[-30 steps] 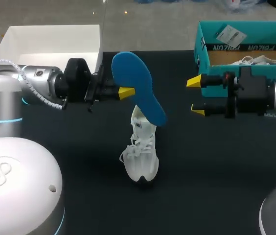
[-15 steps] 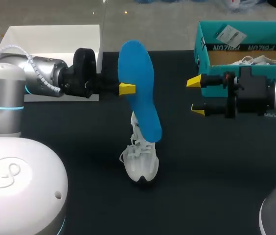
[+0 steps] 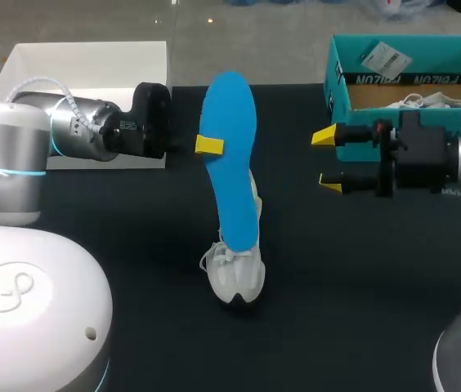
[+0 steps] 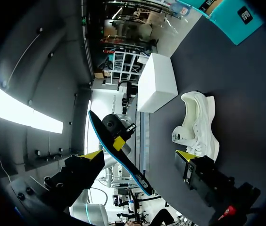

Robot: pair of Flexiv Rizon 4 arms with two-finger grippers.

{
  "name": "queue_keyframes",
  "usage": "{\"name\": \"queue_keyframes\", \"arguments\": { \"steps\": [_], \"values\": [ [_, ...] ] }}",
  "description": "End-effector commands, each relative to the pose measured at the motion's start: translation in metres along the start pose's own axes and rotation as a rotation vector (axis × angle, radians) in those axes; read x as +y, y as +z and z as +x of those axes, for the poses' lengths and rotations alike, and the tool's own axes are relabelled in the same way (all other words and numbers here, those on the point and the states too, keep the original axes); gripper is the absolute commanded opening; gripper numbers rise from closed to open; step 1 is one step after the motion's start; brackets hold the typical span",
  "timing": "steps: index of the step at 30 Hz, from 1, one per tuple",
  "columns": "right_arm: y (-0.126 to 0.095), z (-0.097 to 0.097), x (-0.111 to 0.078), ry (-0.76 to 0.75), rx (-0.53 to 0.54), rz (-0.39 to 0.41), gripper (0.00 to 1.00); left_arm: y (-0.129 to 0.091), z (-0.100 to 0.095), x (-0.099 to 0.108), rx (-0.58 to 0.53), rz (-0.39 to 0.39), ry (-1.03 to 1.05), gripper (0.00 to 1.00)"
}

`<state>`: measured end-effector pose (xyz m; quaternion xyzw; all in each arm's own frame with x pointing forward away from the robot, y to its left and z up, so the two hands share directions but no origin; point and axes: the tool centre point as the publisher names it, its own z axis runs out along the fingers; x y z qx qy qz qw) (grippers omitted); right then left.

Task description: Take the shoe out of the shoebox, open the shoe tongue, remove and reinsert the insole, then place the shoe into the shoebox

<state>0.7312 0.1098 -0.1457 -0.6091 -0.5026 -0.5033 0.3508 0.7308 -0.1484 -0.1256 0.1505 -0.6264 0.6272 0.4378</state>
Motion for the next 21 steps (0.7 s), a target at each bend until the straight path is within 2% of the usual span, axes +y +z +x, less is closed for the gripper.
{"name": "queue_keyframes", "arguments": {
  "steps": [1,2,5,9,12,14,21],
  "values": [
    [0.002,-0.001,-0.001,0.000,0.000,-0.003,1.00,-0.005,-0.024,-0.002,0.149,0.068,-0.470,0.00],
    [0.002,-0.001,-0.001,0.000,0.000,-0.003,1.00,-0.005,-0.030,0.000,0.126,0.059,-0.558,0.00],
    [0.002,-0.001,-0.001,0.000,0.000,-0.003,1.00,-0.006,-0.039,0.006,0.146,0.080,-0.684,0.00],
    [0.002,-0.001,-0.001,0.000,0.000,-0.003,1.00,-0.009,-0.041,0.010,0.156,0.117,-0.817,0.00],
    [0.002,-0.001,-0.001,0.000,0.000,-0.003,1.00,-0.008,-0.038,0.014,0.104,0.101,-0.924,0.00],
    [0.002,-0.001,-0.001,0.000,0.000,-0.003,1.00,-0.006,-0.031,0.013,0.077,0.093,-0.870,0.00],
    [0.002,-0.001,-0.001,0.000,0.000,-0.003,1.00,-0.006,-0.031,0.013,0.077,0.093,-0.870,0.00]
  ]
}}
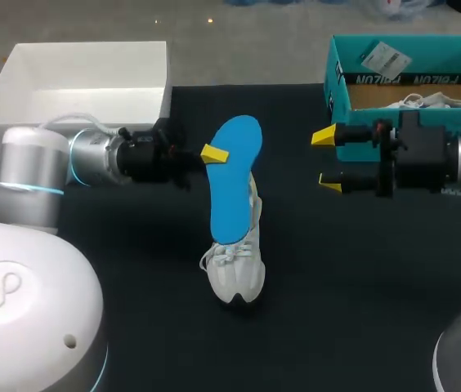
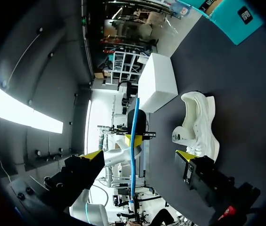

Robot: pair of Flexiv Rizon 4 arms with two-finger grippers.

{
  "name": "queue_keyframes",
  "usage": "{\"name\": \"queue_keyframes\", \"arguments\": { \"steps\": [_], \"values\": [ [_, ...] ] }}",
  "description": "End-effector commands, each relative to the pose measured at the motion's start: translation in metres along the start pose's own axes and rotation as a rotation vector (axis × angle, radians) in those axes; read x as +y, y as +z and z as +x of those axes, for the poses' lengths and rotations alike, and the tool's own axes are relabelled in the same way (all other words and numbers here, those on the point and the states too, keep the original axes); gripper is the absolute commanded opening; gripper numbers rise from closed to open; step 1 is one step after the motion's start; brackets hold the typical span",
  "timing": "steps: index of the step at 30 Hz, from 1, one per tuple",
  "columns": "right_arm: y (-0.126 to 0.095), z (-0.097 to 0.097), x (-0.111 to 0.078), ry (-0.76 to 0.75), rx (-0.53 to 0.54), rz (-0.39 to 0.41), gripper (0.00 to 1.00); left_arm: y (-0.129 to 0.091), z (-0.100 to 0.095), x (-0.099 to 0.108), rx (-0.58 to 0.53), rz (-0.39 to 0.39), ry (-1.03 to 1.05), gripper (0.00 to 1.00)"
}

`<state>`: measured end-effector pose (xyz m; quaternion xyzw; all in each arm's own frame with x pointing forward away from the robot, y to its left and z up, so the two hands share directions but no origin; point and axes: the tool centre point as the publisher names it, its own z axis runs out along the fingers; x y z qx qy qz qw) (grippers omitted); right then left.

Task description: Take the shoe out of the shoebox, open the shoe tongue, remove and reinsert the insole, then place the shoe into the shoebox

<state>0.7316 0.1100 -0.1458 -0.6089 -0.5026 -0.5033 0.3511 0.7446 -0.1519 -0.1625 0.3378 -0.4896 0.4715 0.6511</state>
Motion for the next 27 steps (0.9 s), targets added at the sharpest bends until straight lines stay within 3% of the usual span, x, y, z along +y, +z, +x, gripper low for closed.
{"name": "queue_keyframes", "arguments": {
  "steps": [1,8,16,22,27],
  "values": [
    [0.001,-0.001,-0.001,0.000,0.000,-0.004,1.00,0.003,0.003,0.004,-0.074,0.061,-0.171,0.00],
    [0.001,-0.001,-0.001,0.000,0.000,-0.004,1.00,0.006,0.001,0.004,-0.212,0.053,-0.195,0.00],
    [0.001,-0.001,-0.001,0.000,0.000,-0.004,1.00,0.006,-0.004,0.005,-0.251,0.025,-0.103,0.00],
    [0.001,-0.001,-0.001,0.000,0.000,-0.004,1.00,-0.001,-0.023,0.002,-0.253,0.046,-0.100,0.00],
    [-0.009,0.028,0.003,-0.116,-0.242,0.032,1.00,-0.005,-0.037,-0.002,-0.248,0.051,-0.111,0.00]
  ]
}}
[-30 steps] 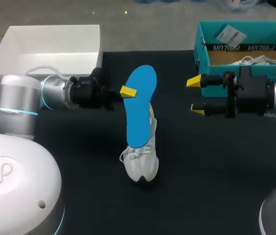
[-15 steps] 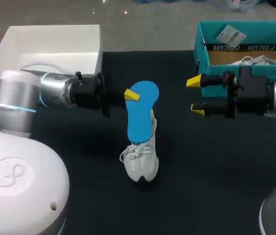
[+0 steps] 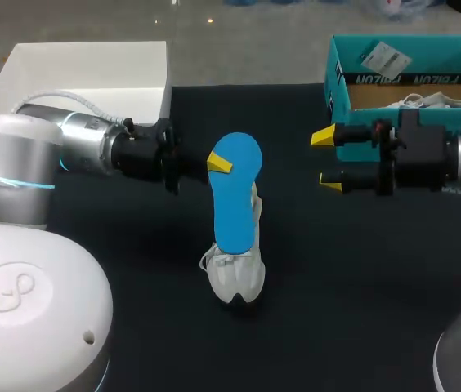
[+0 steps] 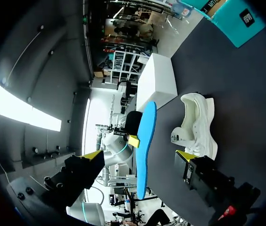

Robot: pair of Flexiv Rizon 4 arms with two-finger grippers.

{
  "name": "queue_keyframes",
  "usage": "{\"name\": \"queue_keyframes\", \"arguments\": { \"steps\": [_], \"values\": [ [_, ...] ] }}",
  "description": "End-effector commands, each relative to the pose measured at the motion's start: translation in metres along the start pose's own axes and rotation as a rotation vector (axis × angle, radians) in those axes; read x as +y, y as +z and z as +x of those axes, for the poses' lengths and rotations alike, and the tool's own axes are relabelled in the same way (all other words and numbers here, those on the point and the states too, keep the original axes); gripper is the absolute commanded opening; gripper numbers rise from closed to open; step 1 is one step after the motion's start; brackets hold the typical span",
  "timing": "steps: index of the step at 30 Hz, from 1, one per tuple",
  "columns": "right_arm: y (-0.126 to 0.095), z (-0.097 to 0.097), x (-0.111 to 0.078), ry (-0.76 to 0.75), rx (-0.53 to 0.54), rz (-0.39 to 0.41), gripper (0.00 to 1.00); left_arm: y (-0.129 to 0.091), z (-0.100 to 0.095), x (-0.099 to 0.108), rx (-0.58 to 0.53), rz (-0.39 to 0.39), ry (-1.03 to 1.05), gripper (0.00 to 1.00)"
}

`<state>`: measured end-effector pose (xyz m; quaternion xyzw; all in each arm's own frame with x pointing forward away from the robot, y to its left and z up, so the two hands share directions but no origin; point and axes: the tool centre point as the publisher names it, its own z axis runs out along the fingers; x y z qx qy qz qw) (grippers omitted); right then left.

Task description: Take the shoe out of the shoebox, open the shoe tongue, remove and reinsert the insole, then place the shoe into the shoebox

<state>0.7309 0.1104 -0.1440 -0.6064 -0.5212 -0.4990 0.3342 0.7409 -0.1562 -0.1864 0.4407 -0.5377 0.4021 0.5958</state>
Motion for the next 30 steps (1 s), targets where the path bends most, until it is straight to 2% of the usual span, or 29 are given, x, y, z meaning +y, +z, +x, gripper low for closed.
{"name": "queue_keyframes", "arguments": {
  "steps": [1,4,6,8,9,11,12,23,25,30],
  "values": [
    [-0.011,0.030,0.004,-0.107,-0.254,0.031,1.00,0.001,-0.014,-0.007,0.012,-0.009,-0.003,0.00],
    [-0.012,0.039,0.003,-0.208,-0.397,0.025,1.00,0.002,-0.014,-0.008,0.008,-0.012,-0.003,0.00],
    [-0.010,0.042,0.000,-0.315,-0.568,0.008,1.00,0.002,-0.014,-0.009,0.000,-0.013,-0.003,0.00],
    [-0.009,0.042,-0.001,-0.434,-0.783,-0.038,1.00,0.002,-0.012,-0.010,-0.002,-0.013,-0.002,0.00],
    [-0.008,0.042,-0.002,-0.468,-0.838,-0.052,1.00,0.002,-0.012,-0.010,-0.004,-0.013,-0.002,0.00],
    [-0.006,0.043,-0.003,-0.453,-0.807,-0.082,1.00,0.002,-0.011,-0.011,-0.006,-0.015,-0.003,0.00],
    [-0.007,0.046,-0.002,-0.399,-0.677,-0.099,1.00,0.002,-0.011,-0.011,-0.007,-0.016,-0.003,0.00],
    [-0.007,0.046,-0.002,-0.399,-0.677,-0.099,1.00,0.005,-0.010,-0.012,-0.008,-0.028,-0.014,0.00],
    [0.001,0.043,-0.005,-0.423,-0.844,-0.110,1.00,0.005,-0.010,-0.012,-0.007,-0.027,-0.014,0.00],
    [0.018,0.038,-0.006,-0.350,-1.099,-0.102,1.00,0.007,-0.013,-0.013,-0.012,-0.028,-0.022,0.00]
  ]
}}
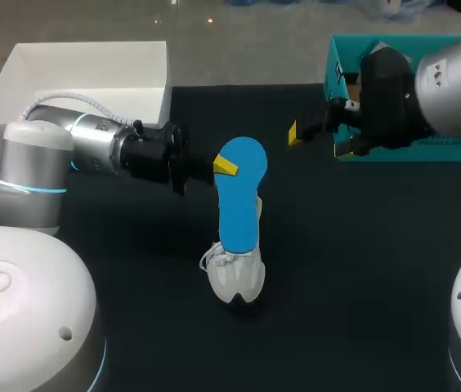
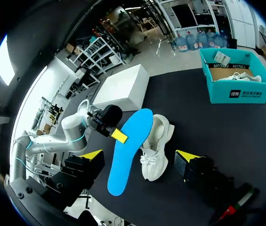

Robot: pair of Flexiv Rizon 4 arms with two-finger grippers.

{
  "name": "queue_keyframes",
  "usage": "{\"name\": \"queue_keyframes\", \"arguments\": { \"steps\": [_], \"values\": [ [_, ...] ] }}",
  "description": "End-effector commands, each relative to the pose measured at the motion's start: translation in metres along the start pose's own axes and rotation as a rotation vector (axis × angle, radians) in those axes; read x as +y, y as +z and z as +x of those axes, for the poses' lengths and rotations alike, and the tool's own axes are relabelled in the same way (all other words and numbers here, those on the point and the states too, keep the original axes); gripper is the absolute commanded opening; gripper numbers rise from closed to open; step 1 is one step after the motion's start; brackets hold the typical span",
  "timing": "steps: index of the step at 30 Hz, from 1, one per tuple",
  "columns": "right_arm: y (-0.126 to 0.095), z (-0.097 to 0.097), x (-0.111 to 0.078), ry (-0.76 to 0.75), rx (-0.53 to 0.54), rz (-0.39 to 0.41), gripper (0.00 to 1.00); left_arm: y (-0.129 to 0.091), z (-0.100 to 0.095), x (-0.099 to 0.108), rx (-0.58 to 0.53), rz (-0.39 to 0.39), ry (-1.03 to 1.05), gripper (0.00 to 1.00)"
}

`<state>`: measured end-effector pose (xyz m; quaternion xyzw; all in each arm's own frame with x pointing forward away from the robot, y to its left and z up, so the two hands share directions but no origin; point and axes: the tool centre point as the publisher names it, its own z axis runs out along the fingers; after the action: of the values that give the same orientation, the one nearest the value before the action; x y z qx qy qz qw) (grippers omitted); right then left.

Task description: Take the shoe out of the shoebox, open the shoe tongue, remove and reinsert the insole, then place the shoe into the shoebox

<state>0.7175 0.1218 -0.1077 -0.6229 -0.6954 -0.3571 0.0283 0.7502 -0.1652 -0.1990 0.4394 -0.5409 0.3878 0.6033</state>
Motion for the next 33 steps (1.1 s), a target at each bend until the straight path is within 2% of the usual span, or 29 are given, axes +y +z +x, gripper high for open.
{"name": "queue_keyframes", "arguments": {
  "steps": [1,4,11,21,27,33],
  "values": [
    [0.022,0.012,0.006,0.059,-0.479,0.072,1.00,0.002,-0.001,-0.001,-0.005,-0.003,-0.004,0.00],
    [0.031,0.016,0.004,0.131,-0.505,0.129,1.00,0.005,-0.001,0.000,-0.007,-0.009,-0.003,0.00],
    [0.047,0.026,-0.002,0.119,-0.531,0.218,1.00,0.008,-0.003,0.000,-0.007,-0.017,-0.004,0.00],
    [0.049,0.027,-0.008,0.066,-0.592,0.232,1.00,0.002,-0.007,0.000,-0.006,-0.019,-0.001,0.00],
    [0.053,0.029,-0.014,0.063,-0.564,0.293,1.00,0.004,-0.011,-0.003,-0.009,-0.030,-0.001,0.00],
    [0.059,0.035,-0.020,0.092,-0.560,0.285,1.00,0.005,-0.012,-0.005,-0.009,-0.035,-0.001,0.00]
  ]
}}
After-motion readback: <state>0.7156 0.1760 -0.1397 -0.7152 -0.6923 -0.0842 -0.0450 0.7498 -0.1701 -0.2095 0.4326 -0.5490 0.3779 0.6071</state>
